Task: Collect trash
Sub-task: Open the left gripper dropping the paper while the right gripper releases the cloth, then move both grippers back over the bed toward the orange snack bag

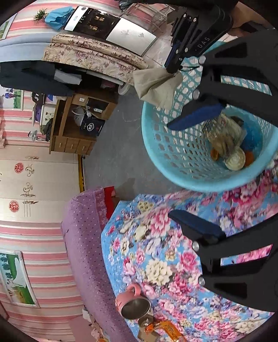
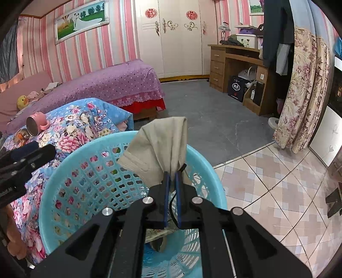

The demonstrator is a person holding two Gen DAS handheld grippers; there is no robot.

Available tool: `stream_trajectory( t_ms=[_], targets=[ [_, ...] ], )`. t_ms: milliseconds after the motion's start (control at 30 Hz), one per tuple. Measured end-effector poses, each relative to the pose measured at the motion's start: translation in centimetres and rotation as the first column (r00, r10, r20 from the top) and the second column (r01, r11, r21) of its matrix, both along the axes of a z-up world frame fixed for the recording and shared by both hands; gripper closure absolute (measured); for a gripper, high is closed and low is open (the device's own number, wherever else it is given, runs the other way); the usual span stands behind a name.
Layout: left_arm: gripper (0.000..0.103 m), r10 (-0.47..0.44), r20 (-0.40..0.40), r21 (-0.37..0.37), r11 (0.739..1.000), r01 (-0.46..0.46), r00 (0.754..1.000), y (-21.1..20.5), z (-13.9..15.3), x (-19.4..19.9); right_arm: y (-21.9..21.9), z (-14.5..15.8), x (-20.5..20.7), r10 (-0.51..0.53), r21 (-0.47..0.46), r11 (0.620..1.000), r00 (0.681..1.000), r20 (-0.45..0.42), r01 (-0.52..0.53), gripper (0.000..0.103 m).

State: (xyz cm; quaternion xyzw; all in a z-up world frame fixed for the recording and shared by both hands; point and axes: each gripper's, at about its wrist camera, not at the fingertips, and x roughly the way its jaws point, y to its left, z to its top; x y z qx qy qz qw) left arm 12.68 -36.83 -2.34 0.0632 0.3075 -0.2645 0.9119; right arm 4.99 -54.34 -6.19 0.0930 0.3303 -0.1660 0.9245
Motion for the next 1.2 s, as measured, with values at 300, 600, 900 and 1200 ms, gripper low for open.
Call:
stream_trajectory(
  t_ms=[300, 600, 900, 1200],
  targets=[
    [0.013, 0.109, 0.014, -0.003, 0.994, -0.109, 0.994, 4.9, 0.8, 1.8, 0.9, 0.5, 0.3, -0.043, -0.045, 0.998, 0.999, 0.016, 0.043, 0.036],
    [0.010, 0.201, 0.021, -0.013, 0.980, -0.201, 0.979, 10.4, 1.7, 3.0, 3.2, 2.3, 0.8, -0.066, -0.078, 0.994, 0.994, 0.083, 0.072, 0.006],
    [0.008, 0.275, 0.024, -0.002, 0.961, -0.275, 0.961, 16.1, 1.9, 3.5, 7.8, 3.6, 3.1, -0.021, -0.150, 0.988, 0.998, 0.060, 0.029, 0.005],
    [0.006, 0.324, 0.072, 0.016, 0.945, -0.326, 0.943, 23.5, 3.1, 4.1, 11.4, 5.6, 4.2, 0.005, -0.137, 0.991, 0.994, 0.110, 0.010, 0.005]
  ],
)
